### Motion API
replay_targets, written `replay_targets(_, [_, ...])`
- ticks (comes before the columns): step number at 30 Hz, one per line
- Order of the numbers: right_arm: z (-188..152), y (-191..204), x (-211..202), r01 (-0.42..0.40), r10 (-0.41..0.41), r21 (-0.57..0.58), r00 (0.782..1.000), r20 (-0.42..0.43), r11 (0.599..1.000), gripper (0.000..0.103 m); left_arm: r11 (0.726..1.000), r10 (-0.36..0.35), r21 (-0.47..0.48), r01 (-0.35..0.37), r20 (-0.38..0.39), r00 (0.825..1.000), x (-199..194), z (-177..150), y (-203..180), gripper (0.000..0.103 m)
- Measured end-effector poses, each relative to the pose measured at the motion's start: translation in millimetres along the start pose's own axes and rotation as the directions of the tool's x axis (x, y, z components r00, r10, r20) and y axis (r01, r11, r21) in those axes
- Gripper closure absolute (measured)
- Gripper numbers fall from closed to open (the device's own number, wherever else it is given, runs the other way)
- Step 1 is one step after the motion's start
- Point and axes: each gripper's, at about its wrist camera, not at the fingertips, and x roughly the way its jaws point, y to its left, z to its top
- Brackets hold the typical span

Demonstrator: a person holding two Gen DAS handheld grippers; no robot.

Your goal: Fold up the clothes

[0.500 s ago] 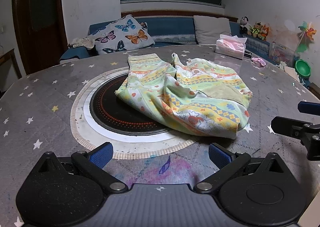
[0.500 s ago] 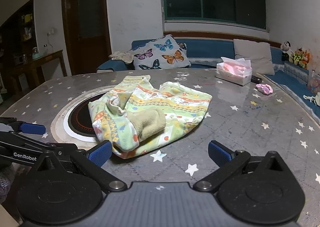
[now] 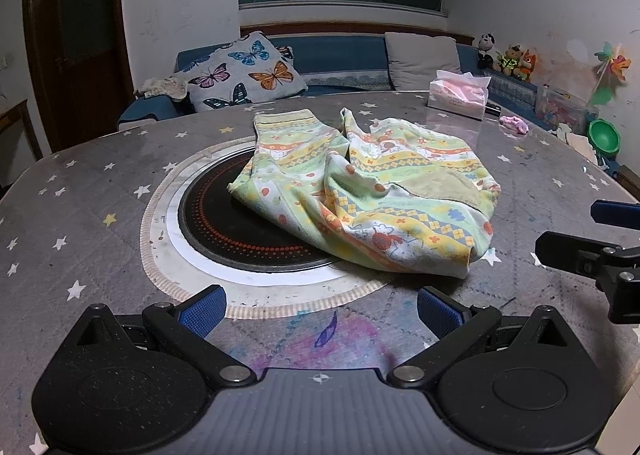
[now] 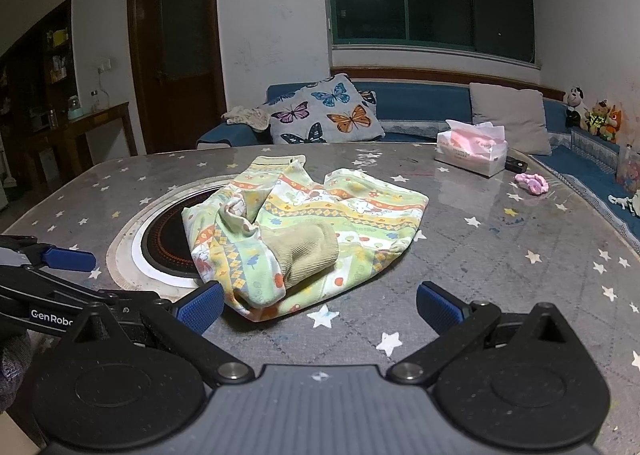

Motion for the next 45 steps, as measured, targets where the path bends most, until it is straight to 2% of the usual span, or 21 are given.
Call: replay_targets(45, [9.0,-3.8,32.7,-0.035,0.036,0.012,0.998,-0.061,0.999,0.000,1.000,-0.001,0.000,0.001,-0.033,0.999,24.8,13.3,4.9,0.000])
